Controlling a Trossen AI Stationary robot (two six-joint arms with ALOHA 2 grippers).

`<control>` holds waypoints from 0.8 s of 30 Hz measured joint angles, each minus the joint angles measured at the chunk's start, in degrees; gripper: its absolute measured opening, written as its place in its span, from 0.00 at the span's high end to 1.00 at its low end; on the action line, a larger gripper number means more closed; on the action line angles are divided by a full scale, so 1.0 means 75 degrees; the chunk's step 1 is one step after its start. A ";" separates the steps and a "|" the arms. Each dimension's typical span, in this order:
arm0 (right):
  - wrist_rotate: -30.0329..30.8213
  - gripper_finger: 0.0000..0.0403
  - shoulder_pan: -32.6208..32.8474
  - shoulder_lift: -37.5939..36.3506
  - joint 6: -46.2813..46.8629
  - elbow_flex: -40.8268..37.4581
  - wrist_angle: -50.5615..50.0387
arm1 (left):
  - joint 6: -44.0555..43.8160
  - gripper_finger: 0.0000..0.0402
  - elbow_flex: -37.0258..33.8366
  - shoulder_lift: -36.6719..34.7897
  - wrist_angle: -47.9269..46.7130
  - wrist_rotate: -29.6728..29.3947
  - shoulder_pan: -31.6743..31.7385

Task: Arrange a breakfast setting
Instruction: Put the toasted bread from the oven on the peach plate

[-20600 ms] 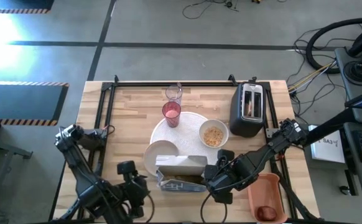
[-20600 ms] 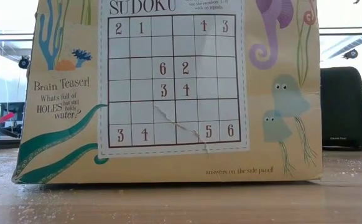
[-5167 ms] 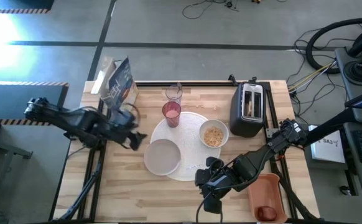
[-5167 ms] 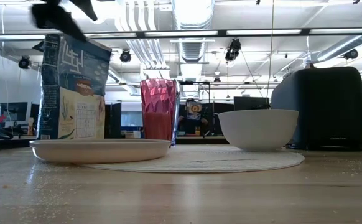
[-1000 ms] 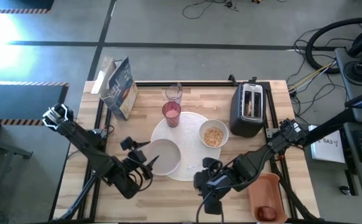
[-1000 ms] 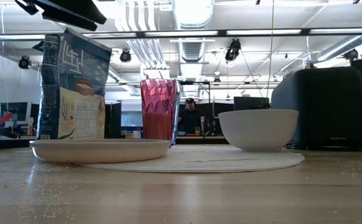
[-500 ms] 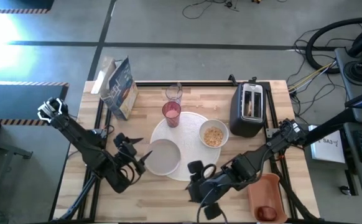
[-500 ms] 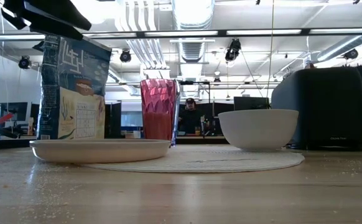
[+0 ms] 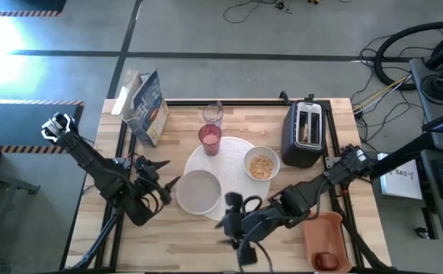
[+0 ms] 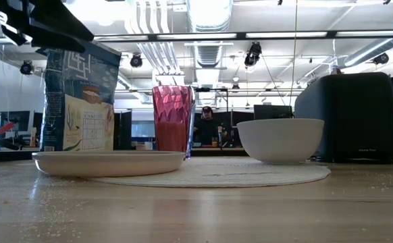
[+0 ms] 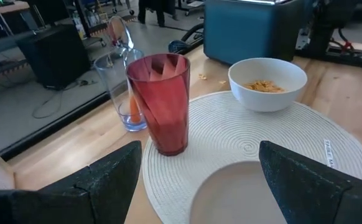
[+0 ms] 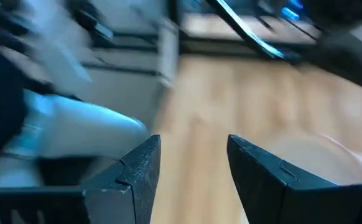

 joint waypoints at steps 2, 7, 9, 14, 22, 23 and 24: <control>0.0792 0.56 -0.0094 -0.0052 0.0352 0.0000 -0.0803 | -0.0002 0.24 -0.0171 -0.0119 0.0212 0.0004 0.0000; 0.1961 0.56 -0.0693 -0.0609 0.3274 0.0133 -0.4202 | -0.0002 0.24 -0.0409 -0.0268 0.0538 0.0007 -0.0006; 0.2439 0.56 -0.0975 -0.0915 0.4745 0.0149 -0.5614 | 0.0001 0.24 -0.0408 -0.0244 0.0558 0.0006 -0.0006; 0.2838 0.56 -0.1785 -0.1844 0.7892 -0.0357 -0.6737 | 0.0163 0.24 -0.0250 -0.0024 0.0592 0.0009 -0.0019; 0.2203 0.56 -0.3352 -0.2907 0.8338 -0.1961 -0.6826 | 0.0199 0.24 -0.0194 0.0093 0.0555 0.0046 -0.0099; 0.2053 0.56 -0.3591 -0.3018 0.8293 -0.2130 -0.6956 | 0.0199 0.24 -0.0194 0.0093 0.0579 0.0045 -0.0102; 0.1852 0.56 -0.3827 -0.3162 0.8306 -0.2317 -0.7115 | 0.0201 0.24 -0.0194 0.0096 0.0569 0.0072 -0.0123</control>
